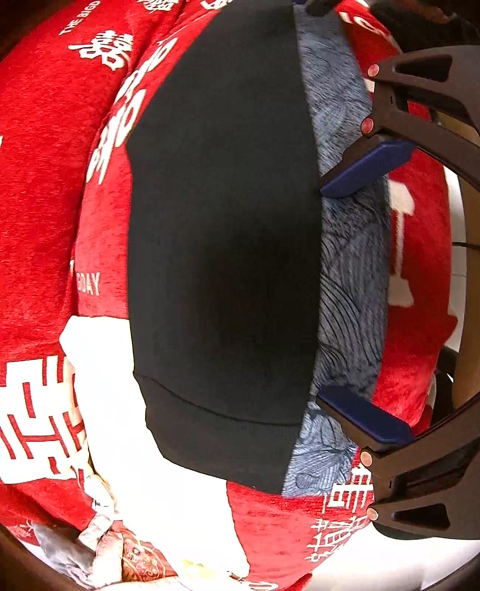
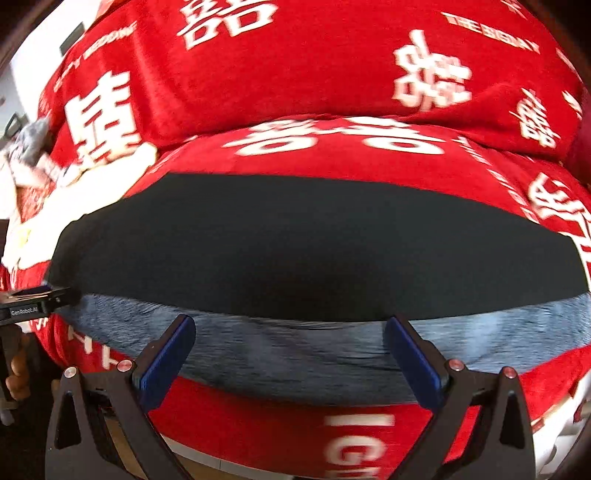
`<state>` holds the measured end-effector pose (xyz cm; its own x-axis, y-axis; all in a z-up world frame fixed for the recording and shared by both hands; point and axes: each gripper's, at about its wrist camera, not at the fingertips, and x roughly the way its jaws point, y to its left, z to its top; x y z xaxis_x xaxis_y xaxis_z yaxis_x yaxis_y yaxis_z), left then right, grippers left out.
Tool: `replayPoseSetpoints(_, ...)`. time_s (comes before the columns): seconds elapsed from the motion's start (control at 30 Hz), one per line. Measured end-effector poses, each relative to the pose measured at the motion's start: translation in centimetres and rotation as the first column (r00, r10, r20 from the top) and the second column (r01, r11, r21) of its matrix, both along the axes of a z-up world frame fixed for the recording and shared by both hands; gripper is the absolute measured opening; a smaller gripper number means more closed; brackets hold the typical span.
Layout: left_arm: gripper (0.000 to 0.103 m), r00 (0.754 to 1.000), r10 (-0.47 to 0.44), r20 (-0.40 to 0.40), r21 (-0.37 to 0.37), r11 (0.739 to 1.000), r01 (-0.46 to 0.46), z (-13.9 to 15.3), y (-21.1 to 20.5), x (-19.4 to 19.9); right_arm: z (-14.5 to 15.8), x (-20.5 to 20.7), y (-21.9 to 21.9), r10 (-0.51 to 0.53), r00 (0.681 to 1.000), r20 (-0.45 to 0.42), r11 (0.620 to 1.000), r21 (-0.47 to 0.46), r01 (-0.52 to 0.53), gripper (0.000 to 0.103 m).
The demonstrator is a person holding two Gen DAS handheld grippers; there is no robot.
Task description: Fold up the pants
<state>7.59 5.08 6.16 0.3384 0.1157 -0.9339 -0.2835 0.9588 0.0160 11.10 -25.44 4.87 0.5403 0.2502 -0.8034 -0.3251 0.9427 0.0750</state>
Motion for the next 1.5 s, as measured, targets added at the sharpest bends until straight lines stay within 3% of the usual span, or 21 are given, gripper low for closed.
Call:
replayPoseSetpoints(0.07, 0.103, 1.000, 0.012, -0.021, 0.012, 1.000, -0.012, -0.6, 0.8, -0.5, -1.0, -0.2, 0.5, -0.001, 1.000, 0.010, 0.996, -0.092, 0.002, 0.103)
replayPoseSetpoints(0.13, 0.103, 0.998, 0.040, -0.039, 0.010, 0.999, -0.040, -1.4, 2.4, -1.5, -1.3, -0.4, -0.2, -0.011, 1.000, 0.024, 0.992, -0.124, 0.013, 0.103)
replayPoseSetpoints(0.23, 0.103, 0.990, 0.129, -0.056, -0.055, 0.990, -0.132, -2.0, 4.9, -2.6, -1.3, -0.2, -2.0, -0.066, 0.998, 0.010, 0.990, -0.125, 0.067, 0.103)
replayPoseSetpoints(0.33, 0.103, 0.983, 0.177, -0.048, -0.033, 0.983, -0.179, -1.1, 5.1, -2.8, -0.4, -0.3, -2.9, -0.125, 0.992, 0.031, 0.987, -0.100, 0.128, 0.103)
replayPoseSetpoints(0.43, 0.103, 0.995, 0.099, 0.018, -0.049, 0.994, -0.098, 0.7, 1.6, -2.1, -0.5, -0.6, -2.8, -0.155, 0.986, 0.053, 0.985, -0.072, 0.159, 0.103)
replayPoseSetpoints(0.5, 0.103, 1.000, -0.007, 0.031, -0.068, 0.998, 0.009, 1.1, -2.4, -0.6, -1.1, -0.5, -2.5, -0.164, 0.985, 0.052, 0.982, -0.087, 0.168, 0.103)
replayPoseSetpoints(0.57, 0.103, 0.993, -0.115, 0.029, -0.038, 0.993, 0.116, 0.8, -7.4, 1.5, -1.1, -0.5, -2.6, -0.172, 0.983, 0.058, 0.982, -0.074, 0.176, 0.103)
replayPoseSetpoints(0.7, 0.103, 0.974, -0.225, -0.007, 0.022, 0.974, 0.225, -0.3, -13.9, 4.4, -1.3, -0.3, -3.3, -0.193, 0.980, 0.052, 0.979, -0.050, 0.195, 0.103)
replayPoseSetpoints(0.77, 0.103, 0.969, -0.246, -0.032, 0.079, 0.965, 0.248, -0.8, -14.9, 5.0, -1.3, -0.4, -3.2, -0.193, 0.980, 0.055, 0.979, -0.055, 0.196, 0.103)
replayPoseSetpoints(0.8, 0.103, 0.968, -0.248, -0.028, 0.070, 0.966, 0.249, -0.8, -14.6, 5.1, -1.4, -0.3, -3.1, -0.193, 0.980, 0.057, 0.979, -0.059, 0.196, 0.103)
replayPoseSetpoints(0.9, 0.103, 0.982, -0.188, -0.037, 0.038, 0.981, 0.189, -0.6, -11.8, 4.4, -1.4, -0.3, -3.0, -0.194, 0.979, 0.058, 0.978, -0.062, 0.197, 0.103)
replayPoseSetpoints(0.97, 0.103, 0.988, -0.147, -0.038, 0.058, 0.987, 0.150, -0.4, -9.8, 3.4, -1.4, -0.3, -3.0, -0.194, 0.979, 0.058, 0.978, -0.061, 0.198, 0.103)
replayPoseSetpoints(1.17, 0.103, 0.995, 0.069, -0.076, 0.052, 0.997, -0.065, -1.8, 1.0, -0.5, -1.4, -0.3, -3.1, -0.193, 0.980, 0.058, 0.979, -0.063, 0.196, 0.103)
replayPoseSetpoints(1.33, 0.103, 0.959, 0.273, -0.080, 0.019, 0.962, -0.273, -2.5, 9.8, -3.2, -1.3, -0.3, -3.1, -0.194, 0.979, 0.060, 0.978, -0.069, 0.198, 0.103)
replayPoseSetpoints(1.5, 0.103, 0.912, 0.395, -0.110, 0.039, 0.919, -0.393, -2.7, 14.0, -4.5, -1.3, -0.3, -2.9, -0.196, 0.979, 0.061, 0.977, -0.075, 0.200, 0.103)
